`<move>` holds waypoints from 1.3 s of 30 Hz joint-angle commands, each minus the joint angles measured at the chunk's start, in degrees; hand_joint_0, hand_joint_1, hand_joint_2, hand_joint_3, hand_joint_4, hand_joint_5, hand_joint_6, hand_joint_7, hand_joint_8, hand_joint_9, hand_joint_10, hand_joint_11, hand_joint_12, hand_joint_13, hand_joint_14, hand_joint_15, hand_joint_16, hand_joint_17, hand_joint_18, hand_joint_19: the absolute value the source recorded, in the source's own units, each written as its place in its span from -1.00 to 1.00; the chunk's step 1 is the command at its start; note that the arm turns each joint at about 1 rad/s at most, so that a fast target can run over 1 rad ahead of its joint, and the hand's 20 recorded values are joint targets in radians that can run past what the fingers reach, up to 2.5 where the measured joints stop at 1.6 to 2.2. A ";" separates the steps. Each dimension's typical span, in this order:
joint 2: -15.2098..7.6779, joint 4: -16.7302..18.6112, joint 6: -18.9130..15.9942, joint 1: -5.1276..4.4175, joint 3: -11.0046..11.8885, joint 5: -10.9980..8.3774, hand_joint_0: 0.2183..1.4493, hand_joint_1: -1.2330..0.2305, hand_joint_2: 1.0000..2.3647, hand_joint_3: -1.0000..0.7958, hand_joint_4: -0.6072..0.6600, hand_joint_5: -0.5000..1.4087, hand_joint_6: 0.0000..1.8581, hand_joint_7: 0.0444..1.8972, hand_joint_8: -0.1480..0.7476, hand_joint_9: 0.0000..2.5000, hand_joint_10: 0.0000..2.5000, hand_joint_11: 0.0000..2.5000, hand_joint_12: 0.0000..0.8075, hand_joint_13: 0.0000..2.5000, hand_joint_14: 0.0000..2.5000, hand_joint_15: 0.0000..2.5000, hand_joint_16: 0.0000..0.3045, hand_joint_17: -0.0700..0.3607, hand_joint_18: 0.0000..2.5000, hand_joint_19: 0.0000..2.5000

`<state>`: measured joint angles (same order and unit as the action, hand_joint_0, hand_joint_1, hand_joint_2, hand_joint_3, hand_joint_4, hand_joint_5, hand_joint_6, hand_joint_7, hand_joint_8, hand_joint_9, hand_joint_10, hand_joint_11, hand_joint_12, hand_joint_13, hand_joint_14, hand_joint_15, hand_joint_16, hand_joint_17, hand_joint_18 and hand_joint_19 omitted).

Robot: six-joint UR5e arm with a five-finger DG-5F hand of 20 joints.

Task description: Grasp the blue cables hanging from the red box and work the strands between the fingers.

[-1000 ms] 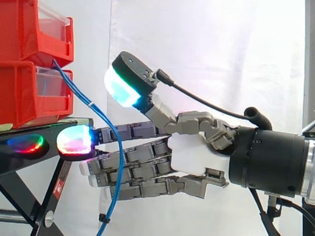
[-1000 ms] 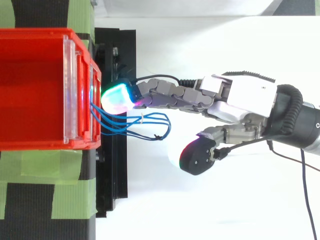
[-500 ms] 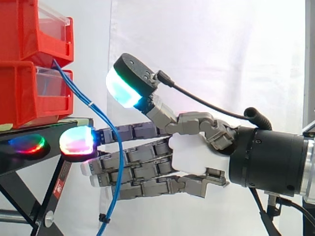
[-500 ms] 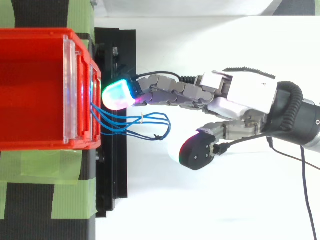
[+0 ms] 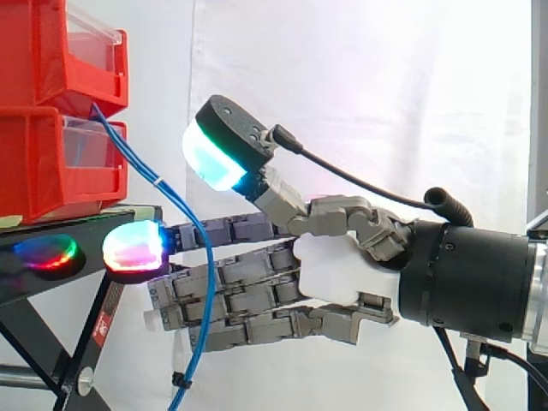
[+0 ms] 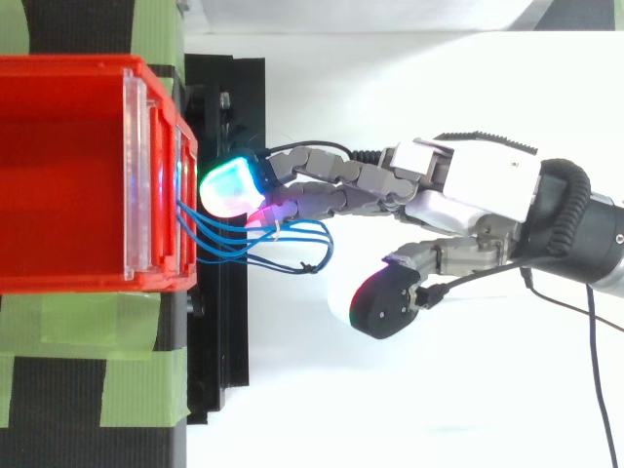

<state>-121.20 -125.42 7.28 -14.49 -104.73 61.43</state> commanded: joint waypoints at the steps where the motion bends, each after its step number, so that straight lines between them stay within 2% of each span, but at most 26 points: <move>1: 0.00 0.00 0.02 -0.01 -0.03 0.01 -0.19 -0.06 -1.00 -1.00 0.36 -0.72 -0.99 -0.30 0.23 -0.62 -1.00 -0.75 0.08 -0.74 -0.99 -0.78 -0.49 0.13 -0.82 -0.93; 10: 0.00 0.44 -0.51 -0.27 -0.03 1.50 -0.17 -0.07 -1.00 -1.00 0.38 -0.69 -0.99 -0.31 0.26 -0.55 -0.99 -0.69 0.13 -0.59 -0.99 -0.69 -0.51 0.11 -0.69 -0.92; 23: 0.00 0.44 -0.60 -0.27 0.06 1.50 -0.15 -0.06 -1.00 -1.00 0.40 -0.67 -0.99 -0.30 0.31 -0.39 -0.99 -0.43 0.22 -0.34 -0.98 -0.39 -0.53 0.07 -0.51 -0.82; 39: 0.00 0.18 -0.77 -0.27 0.06 1.50 -0.13 -0.06 -1.00 -1.00 0.42 -0.64 -0.99 -0.30 0.30 -0.21 -0.99 -0.09 0.24 -0.16 -0.99 -0.11 -0.56 0.03 -0.38 -0.69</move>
<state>-121.18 -125.20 6.58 -14.77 -104.73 62.93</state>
